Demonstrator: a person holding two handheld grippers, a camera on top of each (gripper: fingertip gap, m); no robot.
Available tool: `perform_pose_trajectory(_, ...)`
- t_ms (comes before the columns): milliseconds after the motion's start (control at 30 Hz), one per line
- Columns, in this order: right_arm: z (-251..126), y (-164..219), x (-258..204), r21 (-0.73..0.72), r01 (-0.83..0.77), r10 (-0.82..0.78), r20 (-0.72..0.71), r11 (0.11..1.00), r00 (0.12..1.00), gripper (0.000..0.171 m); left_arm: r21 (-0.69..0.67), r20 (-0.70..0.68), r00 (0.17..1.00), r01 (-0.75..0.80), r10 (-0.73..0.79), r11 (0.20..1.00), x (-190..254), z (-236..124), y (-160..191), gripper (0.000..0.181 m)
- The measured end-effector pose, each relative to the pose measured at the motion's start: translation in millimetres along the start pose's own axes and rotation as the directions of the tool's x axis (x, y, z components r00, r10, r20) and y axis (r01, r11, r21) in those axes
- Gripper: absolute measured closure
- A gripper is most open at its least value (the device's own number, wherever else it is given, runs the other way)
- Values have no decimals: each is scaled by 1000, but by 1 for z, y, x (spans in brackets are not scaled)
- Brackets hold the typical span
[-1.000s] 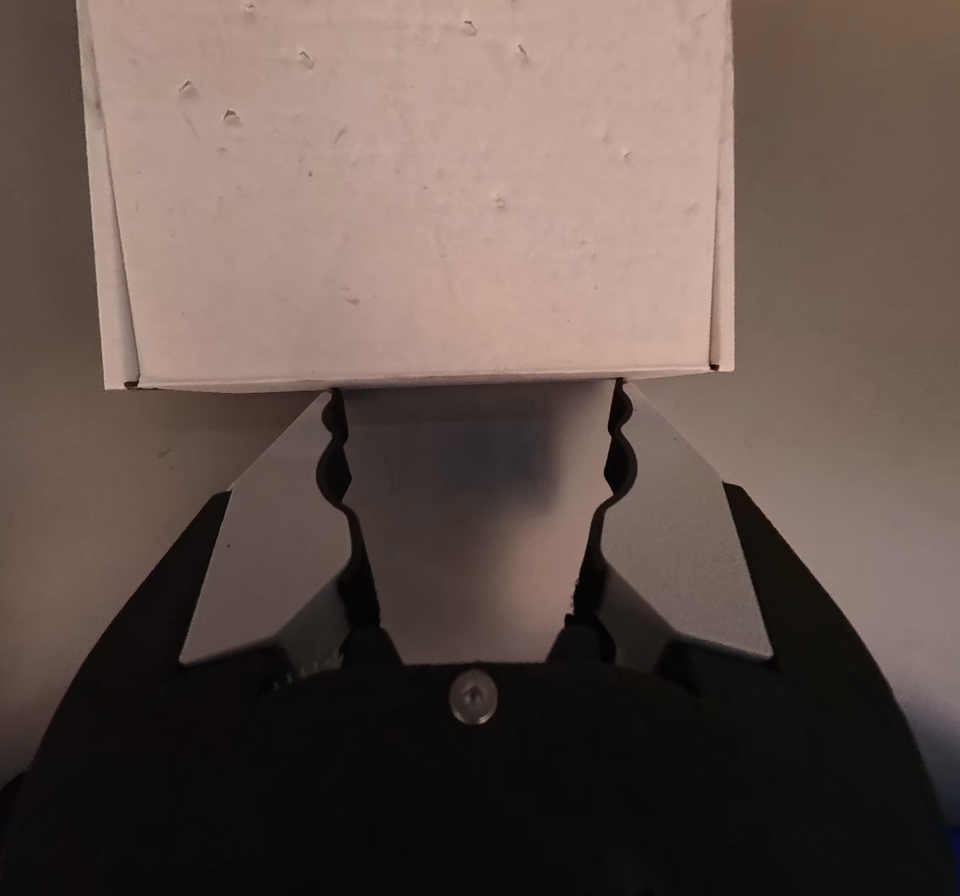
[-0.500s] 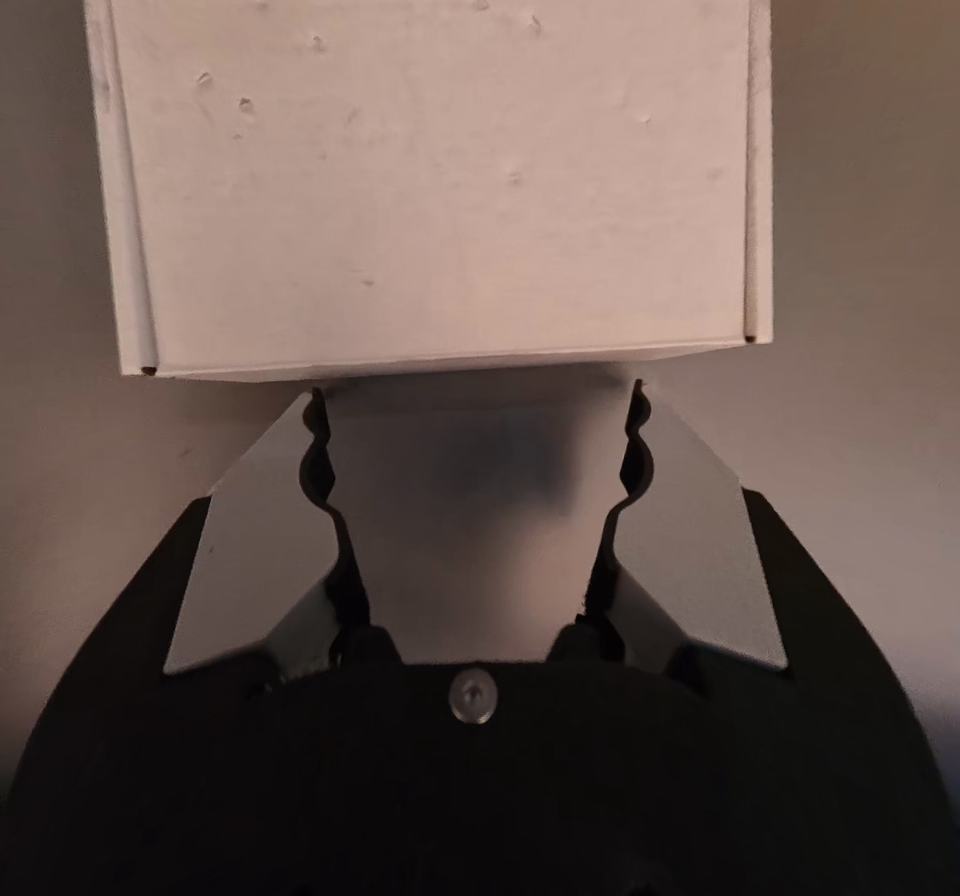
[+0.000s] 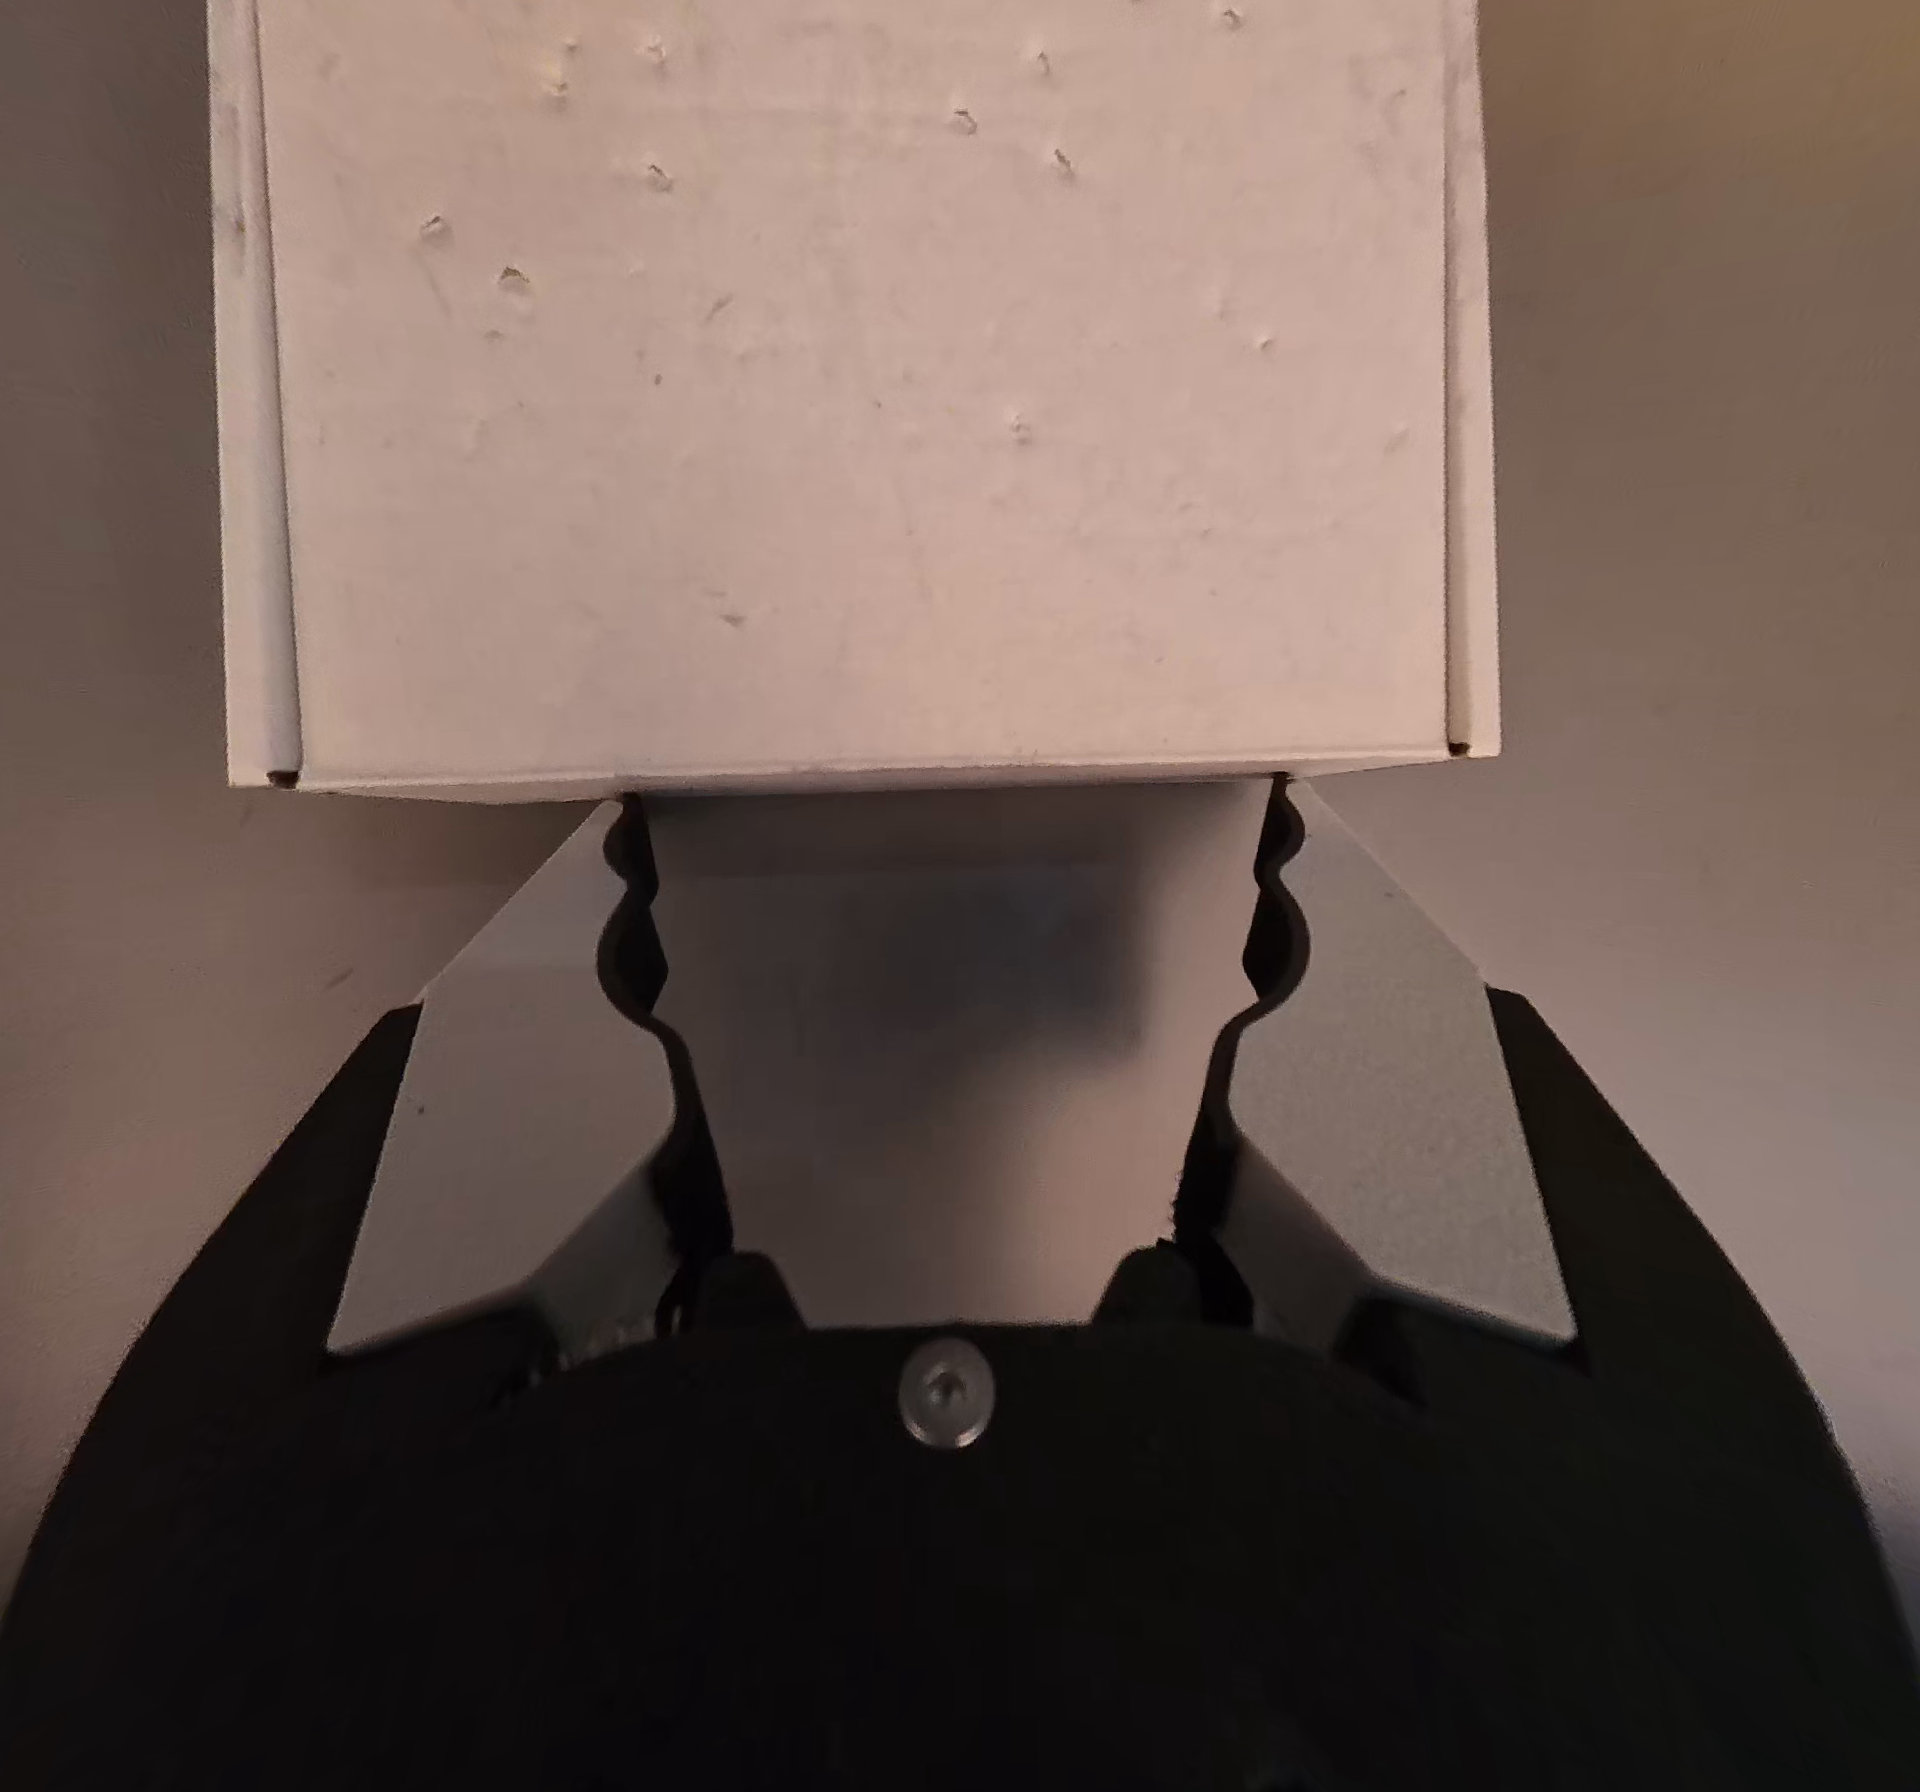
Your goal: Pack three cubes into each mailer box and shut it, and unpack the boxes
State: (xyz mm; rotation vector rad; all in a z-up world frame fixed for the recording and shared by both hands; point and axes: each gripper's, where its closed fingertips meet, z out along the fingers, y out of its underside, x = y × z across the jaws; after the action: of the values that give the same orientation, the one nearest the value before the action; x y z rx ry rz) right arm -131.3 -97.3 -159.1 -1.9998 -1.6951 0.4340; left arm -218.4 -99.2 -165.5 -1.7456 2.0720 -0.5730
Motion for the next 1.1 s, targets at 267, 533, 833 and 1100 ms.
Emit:
perform_pose_trajectory(267, -2, 4, -3, -10, -12, 12, -8, 1000, 1000, 56, 23, -5, 1000, -17, 17, 1000, 2, 0, 0, 53)
perform_pose_trajectory(533, -2, 5, -2, -38, -15, 15, 2, 999, 1000, 57, 20, 4, 1000, 5, -5, 1000, 2, 2, -2, 53)
perform_pose_trajectory(833, -101, -1, 33, 188, -493, 528, -340, 849, 778, 68, 132, 134, 947, 275, -292, 952, 3, 11, -25, 23)
perform_pose_trajectory(1100, -49, -13, 30, 183, -723, 735, -327, 666, 594, 25, 349, 208, 839, 416, -503, 840, -14, 14, -57, 23)
